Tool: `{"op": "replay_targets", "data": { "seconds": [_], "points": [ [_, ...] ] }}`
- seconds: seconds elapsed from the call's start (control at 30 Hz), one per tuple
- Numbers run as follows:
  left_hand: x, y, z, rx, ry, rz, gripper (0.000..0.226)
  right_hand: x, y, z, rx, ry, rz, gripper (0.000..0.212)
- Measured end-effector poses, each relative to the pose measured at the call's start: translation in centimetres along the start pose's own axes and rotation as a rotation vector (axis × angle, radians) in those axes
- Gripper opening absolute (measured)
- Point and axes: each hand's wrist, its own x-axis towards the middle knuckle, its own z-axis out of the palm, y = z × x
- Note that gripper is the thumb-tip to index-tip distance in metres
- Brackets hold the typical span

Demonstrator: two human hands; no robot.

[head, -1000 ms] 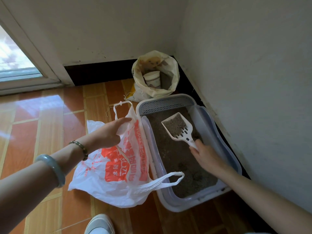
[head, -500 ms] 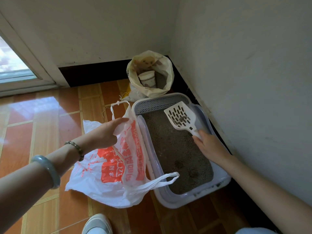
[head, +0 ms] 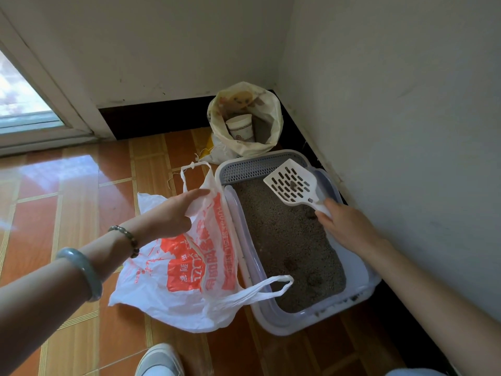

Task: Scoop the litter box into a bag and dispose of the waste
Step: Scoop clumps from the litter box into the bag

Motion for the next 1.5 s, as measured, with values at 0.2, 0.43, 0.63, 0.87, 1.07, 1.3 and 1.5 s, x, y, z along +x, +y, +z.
{"op": "replay_targets", "data": {
  "seconds": [0.2,0.43,0.63,0.87,1.07,1.3,1.5],
  "points": [
    [0.0,0.0,0.0,0.014,0.004,0.006,0.078,-0.5,-0.3,0.6,-0.057,0.001,-0.025,0.023],
    [0.1,0.1,0.1,0.058,0.019,0.008,0.079,-0.4,-0.1,0.9,0.082,-0.026,0.028,0.023],
    [0.2,-0.3,0.2,0.044,0.001,-0.006,0.08,-0.3,-0.2,1.6,0.313,-0.075,0.121,0.027],
    [0.5,-0.6,0.3,0.056,-0.001,0.002,0.079,-0.4,-0.4,1.1,0.269,-0.032,0.092,0.024],
    [0.4,-0.7,0.2,0.044,-0.014,0.006,0.077,-0.4,-0.3,0.9,0.179,-0.023,0.052,0.027],
    [-0.2,-0.7,-0.3,0.029,0.003,-0.003,0.08,-0.5,-3.6,-3.5,-0.033,0.057,-0.138,0.019],
    [-0.9,-0.2,-0.9,-0.011,0.01,0.025,0.082,-1.1,-8.8,-8.0,-0.317,0.022,-0.33,0.026]
  ]
}}
